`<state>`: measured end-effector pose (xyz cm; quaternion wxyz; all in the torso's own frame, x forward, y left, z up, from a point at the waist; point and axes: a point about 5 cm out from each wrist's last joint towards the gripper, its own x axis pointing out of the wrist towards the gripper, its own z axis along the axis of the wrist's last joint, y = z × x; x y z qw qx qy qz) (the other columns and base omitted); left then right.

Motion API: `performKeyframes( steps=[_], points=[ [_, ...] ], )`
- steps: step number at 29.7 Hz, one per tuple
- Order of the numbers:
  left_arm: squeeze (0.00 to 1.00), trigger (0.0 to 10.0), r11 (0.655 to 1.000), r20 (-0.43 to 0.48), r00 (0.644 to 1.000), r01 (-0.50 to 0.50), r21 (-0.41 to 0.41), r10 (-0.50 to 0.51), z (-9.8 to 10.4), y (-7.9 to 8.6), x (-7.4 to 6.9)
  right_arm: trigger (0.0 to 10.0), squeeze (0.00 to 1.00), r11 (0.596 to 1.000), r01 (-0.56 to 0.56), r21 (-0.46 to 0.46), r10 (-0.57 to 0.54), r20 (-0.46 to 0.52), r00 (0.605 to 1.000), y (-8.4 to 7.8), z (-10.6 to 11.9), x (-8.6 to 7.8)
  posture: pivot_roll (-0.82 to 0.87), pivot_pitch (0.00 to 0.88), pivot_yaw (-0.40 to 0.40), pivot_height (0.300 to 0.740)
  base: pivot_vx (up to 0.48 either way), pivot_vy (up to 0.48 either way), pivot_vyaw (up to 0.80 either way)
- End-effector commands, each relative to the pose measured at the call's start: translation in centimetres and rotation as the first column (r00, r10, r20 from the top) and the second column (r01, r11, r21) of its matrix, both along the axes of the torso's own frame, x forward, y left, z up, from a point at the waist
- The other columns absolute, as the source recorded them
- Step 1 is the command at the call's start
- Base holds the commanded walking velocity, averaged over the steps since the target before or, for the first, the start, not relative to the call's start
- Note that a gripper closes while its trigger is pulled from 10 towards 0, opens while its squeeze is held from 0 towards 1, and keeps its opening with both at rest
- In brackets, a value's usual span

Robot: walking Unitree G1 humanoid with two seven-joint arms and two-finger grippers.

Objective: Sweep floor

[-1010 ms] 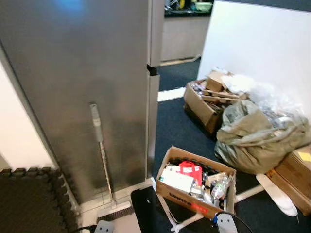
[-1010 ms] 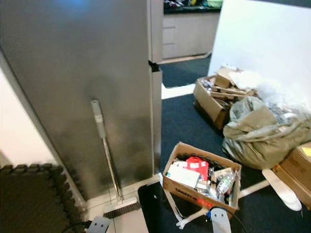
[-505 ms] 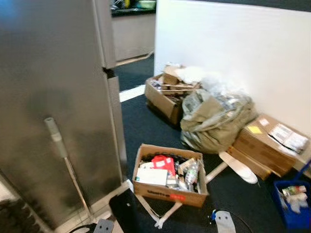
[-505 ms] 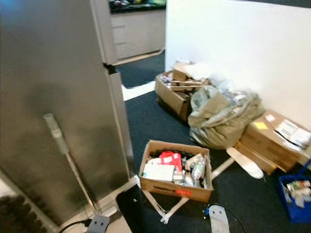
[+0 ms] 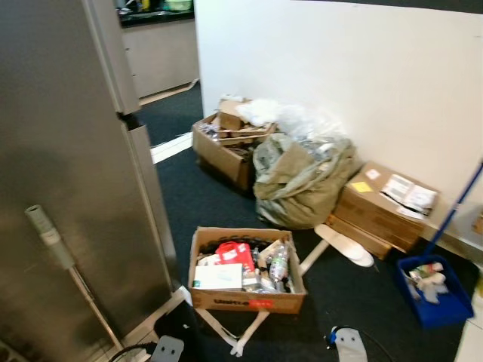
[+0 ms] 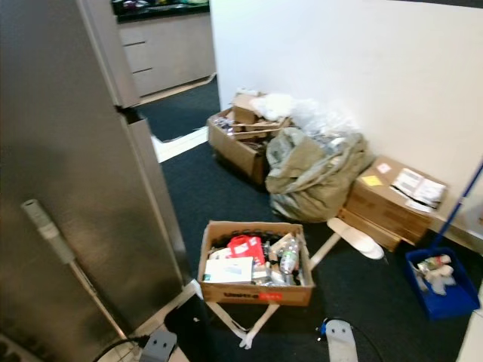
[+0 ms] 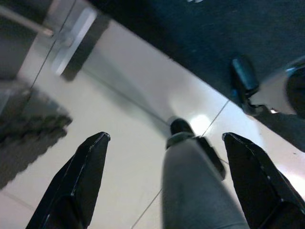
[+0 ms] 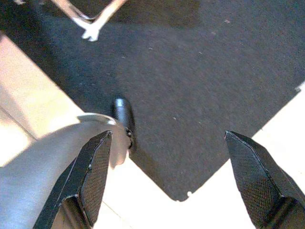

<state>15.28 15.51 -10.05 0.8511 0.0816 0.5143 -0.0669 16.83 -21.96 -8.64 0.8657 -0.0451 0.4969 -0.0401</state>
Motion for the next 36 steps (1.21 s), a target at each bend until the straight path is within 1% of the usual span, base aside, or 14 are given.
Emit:
performKeyframes(
  steps=[1,8,22,36],
  points=[
    [0.00,10.0,1.000,-0.001,1.000,0.010,0.008,-0.010,0.0,0.1,0.1,10.0,0.00,1.000,0.002,-0.004,-0.002,0.017,1.000,-0.2,0.2,0.4,-0.08,0.000,0.031,0.740,0.000,-0.454,0.00],
    [0.00,10.0,1.000,-0.006,1.000,0.013,0.005,-0.013,0.0,0.0,0.0,10.0,0.00,1.000,-0.009,-0.004,0.009,0.012,1.000,-0.2,0.2,0.3,-0.08,0.000,0.031,0.740,0.000,-0.480,0.00],
    [0.00,10.0,1.000,-0.013,1.000,0.006,-0.003,-0.006,-0.1,0.0,-0.2,10.0,0.00,1.000,-0.015,-0.012,0.015,-0.008,1.000,-0.8,0.0,-0.5,-0.08,0.010,0.028,0.740,0.000,-0.480,0.00],
    [0.00,10.0,1.000,-0.014,1.000,0.004,-0.007,-0.004,-0.1,0.0,-0.2,10.0,0.00,1.000,-0.019,-0.021,0.018,-0.020,1.000,-1.2,-0.1,-0.9,-0.09,0.012,0.028,0.740,0.000,-0.480,0.00]
  ],
)
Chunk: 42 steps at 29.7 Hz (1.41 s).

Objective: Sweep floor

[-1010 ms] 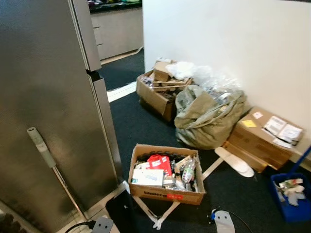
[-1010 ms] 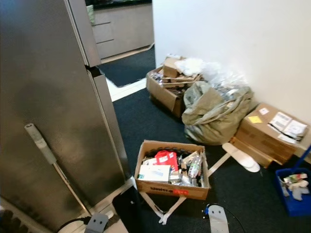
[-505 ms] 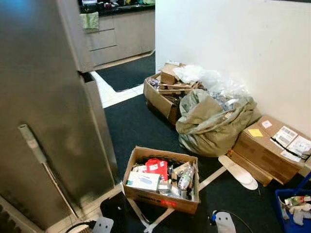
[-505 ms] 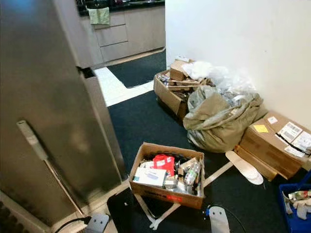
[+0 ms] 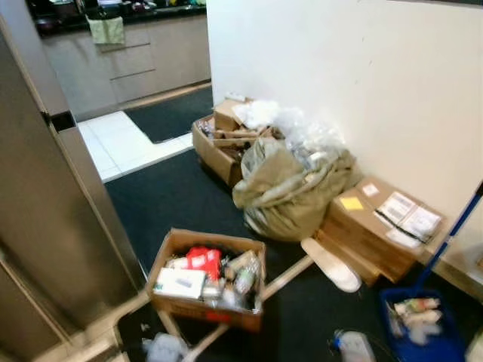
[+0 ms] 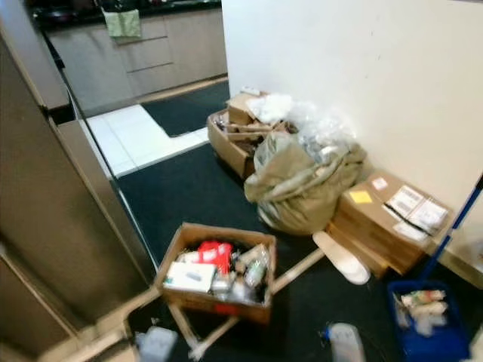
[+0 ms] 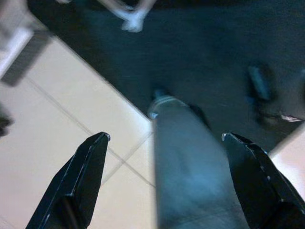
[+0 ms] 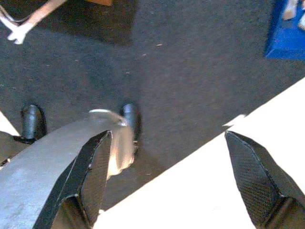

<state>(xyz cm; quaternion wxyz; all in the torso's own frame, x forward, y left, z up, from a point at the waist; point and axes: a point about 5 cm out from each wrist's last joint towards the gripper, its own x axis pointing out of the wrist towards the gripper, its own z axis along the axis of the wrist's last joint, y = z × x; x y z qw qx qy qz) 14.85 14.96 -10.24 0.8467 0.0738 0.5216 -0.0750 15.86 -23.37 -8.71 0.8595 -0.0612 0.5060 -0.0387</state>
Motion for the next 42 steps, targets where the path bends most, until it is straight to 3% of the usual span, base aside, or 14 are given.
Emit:
performKeyframes(
  steps=[1,12,17,22,24,31,38,42],
  points=[
    [0.00,10.0,1.000,0.006,1.000,-0.001,0.013,0.001,0.1,0.5,0.3,10.0,0.00,1.000,-0.002,0.004,0.002,0.003,1.000,0.1,0.0,0.1,-0.09,0.012,0.028,0.740,0.000,-0.480,0.00],
    [0.00,10.0,1.000,0.007,1.000,-0.002,0.012,0.002,0.1,0.5,0.3,10.0,0.00,1.000,-0.016,-0.009,0.017,0.018,1.000,0.0,0.2,0.5,-0.09,0.010,0.029,0.740,0.000,-0.480,0.00],
    [0.00,10.0,1.000,0.012,1.000,-0.010,0.012,0.010,0.2,0.5,0.4,10.0,0.00,0.994,-0.100,-0.044,0.103,0.060,0.993,0.5,0.9,2.2,-0.09,0.009,0.031,0.740,0.000,-0.220,0.00],
    [0.00,10.0,1.000,0.013,1.000,-0.011,0.012,0.011,0.2,0.5,0.4,10.0,0.00,0.992,-0.113,-0.050,0.117,0.070,0.991,0.6,1.0,2.5,-0.09,0.009,0.031,0.740,0.000,0.000,0.00],
    [0.00,10.0,1.000,0.020,1.000,-0.018,0.007,0.018,0.2,0.5,0.4,10.0,0.00,0.989,-0.132,-0.060,0.137,0.096,0.986,0.8,1.6,3.6,-0.09,0.003,0.030,0.740,0.000,0.000,0.00],
    [0.00,10.0,1.000,0.023,1.000,-0.013,0.000,0.013,0.2,0.5,0.5,10.0,0.00,0.988,-0.140,-0.064,0.146,0.101,0.984,0.7,1.7,3.8,-0.09,0.001,0.029,0.740,0.000,0.000,0.00],
    [0.00,10.0,1.000,0.024,1.000,-0.006,0.001,0.006,0.2,0.5,0.5,10.0,0.00,0.987,-0.150,-0.066,0.155,0.094,0.983,0.7,1.6,3.6,-0.10,0.000,0.032,0.740,0.000,-0.480,0.00],
    [0.00,10.0,1.000,0.030,0.999,-0.015,0.007,0.015,0.3,0.5,0.6,10.0,0.00,0.986,-0.154,-0.066,0.159,0.089,0.983,0.7,1.5,3.5,-0.10,0.000,0.035,0.740,0.000,0.000,0.00]
  ],
)
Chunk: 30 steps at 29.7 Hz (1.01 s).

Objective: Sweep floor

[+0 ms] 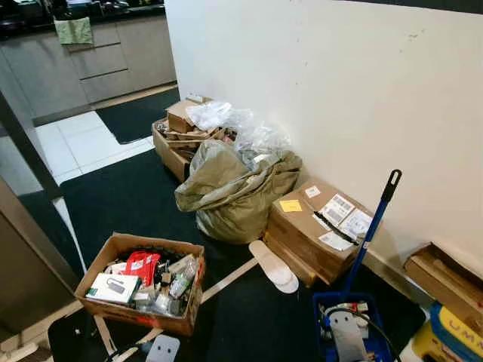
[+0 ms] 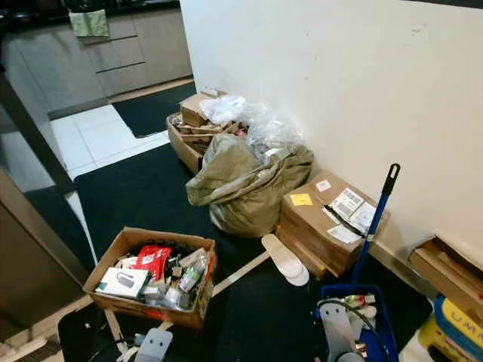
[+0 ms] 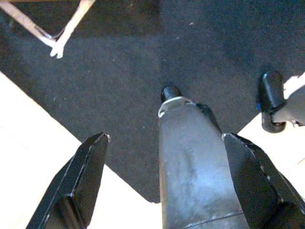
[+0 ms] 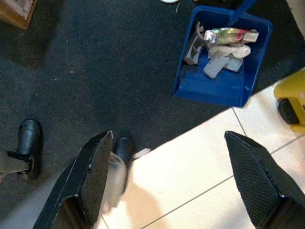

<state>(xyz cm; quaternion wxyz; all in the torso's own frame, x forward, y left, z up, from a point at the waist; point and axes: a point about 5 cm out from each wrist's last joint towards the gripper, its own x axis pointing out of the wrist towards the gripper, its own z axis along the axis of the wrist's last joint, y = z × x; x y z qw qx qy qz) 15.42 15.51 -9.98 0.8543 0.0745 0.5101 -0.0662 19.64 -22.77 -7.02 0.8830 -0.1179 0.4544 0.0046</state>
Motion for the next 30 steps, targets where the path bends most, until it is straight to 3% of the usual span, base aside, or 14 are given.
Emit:
performKeyframes(
  steps=[1,6,15,30],
  points=[
    [0.00,10.0,1.000,0.004,1.000,-0.004,0.000,0.004,0.0,0.0,0.0,10.0,0.00,1.000,-0.021,-0.007,0.021,-0.011,1.000,0.1,-0.2,-0.4,-0.10,0.000,0.035,0.740,0.000,0.000,0.00],
    [0.00,10.0,1.000,0.012,1.000,-0.011,-0.004,0.011,0.0,0.0,0.1,10.0,0.00,1.000,-0.027,-0.010,0.026,-0.010,1.000,0.2,-0.2,-0.3,-0.10,0.000,0.035,0.740,0.000,0.000,0.00],
    [0.00,10.0,1.000,0.018,1.000,-0.020,-0.013,0.020,0.1,0.0,0.1,10.0,0.00,1.000,-0.015,-0.015,0.015,-0.026,1.000,0.2,-0.3,-0.4,-0.10,0.000,0.035,0.740,0.000,0.000,-0.54],
    [0.00,10.0,0.999,0.013,1.000,-0.025,-0.026,0.025,0.0,-0.1,0.0,10.0,0.00,1.000,0.000,-0.029,-0.003,-0.103,0.995,-0.2,-1.3,-2.6,-0.10,0.005,0.037,0.740,0.000,0.000,-0.11]
  ],
)
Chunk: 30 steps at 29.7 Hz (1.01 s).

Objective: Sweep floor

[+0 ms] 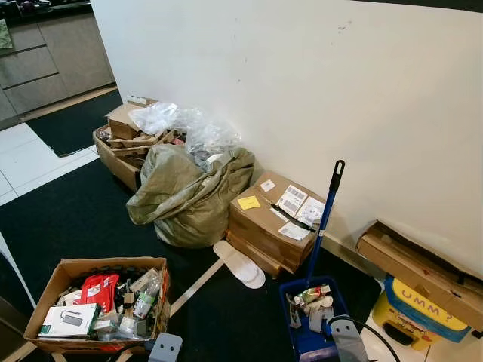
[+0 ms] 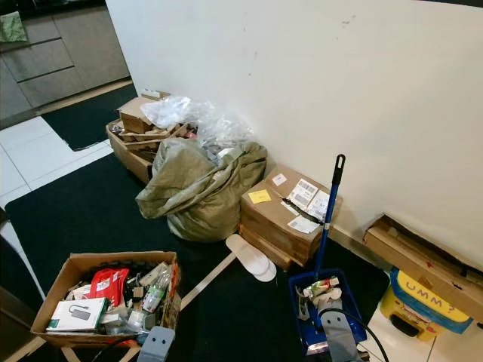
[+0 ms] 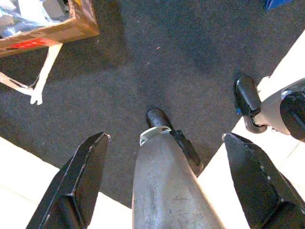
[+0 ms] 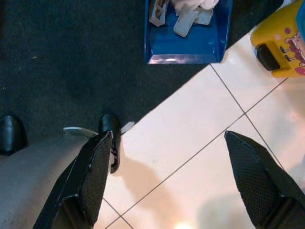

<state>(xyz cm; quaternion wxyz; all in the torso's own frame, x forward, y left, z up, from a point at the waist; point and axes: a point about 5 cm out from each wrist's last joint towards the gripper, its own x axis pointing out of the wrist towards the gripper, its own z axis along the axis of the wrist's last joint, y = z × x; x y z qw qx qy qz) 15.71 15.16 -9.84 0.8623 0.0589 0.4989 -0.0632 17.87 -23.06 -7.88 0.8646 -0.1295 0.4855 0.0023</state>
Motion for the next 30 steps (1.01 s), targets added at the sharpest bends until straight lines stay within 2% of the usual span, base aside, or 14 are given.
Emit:
performKeyframes(
  steps=[1,10,19,30],
  points=[
    [0.00,10.0,1.000,-0.013,1.000,-0.004,0.000,0.004,-0.13,0.27,-0.33,10.0,0.00,1.000,0.001,-0.002,-0.001,-0.032,0.999,0.05,-0.42,-0.84,-0.10,0.005,0.037,0.740,0.000,0.000,0.00],
    [0.00,10.0,1.000,-0.016,1.000,-0.003,0.000,0.003,-0.16,0.30,-0.43,10.0,0.00,1.000,0.006,-0.005,-0.007,-0.051,0.999,-0.06,-0.67,-1.47,-0.10,0.010,0.038,0.740,0.000,0.000,-0.18],
    [0.00,10.0,1.000,-0.018,1.000,-0.002,0.006,0.002,-0.19,0.37,-0.50,10.0,0.00,1.000,0.020,0.014,-0.020,-0.028,0.999,0.27,-0.60,-1.17,-0.10,0.013,0.038,0.740,0.000,0.000,0.00],
    [0.00,10.0,1.000,-0.018,1.000,0.006,0.027,-0.006,-0.20,0.53,-0.54,10.0,0.00,1.000,0.017,0.010,-0.017,-0.054,0.998,0.77,-0.91,-1.57,-0.09,0.013,0.039,0.740,0.000,0.000,-0.80]
  ],
)
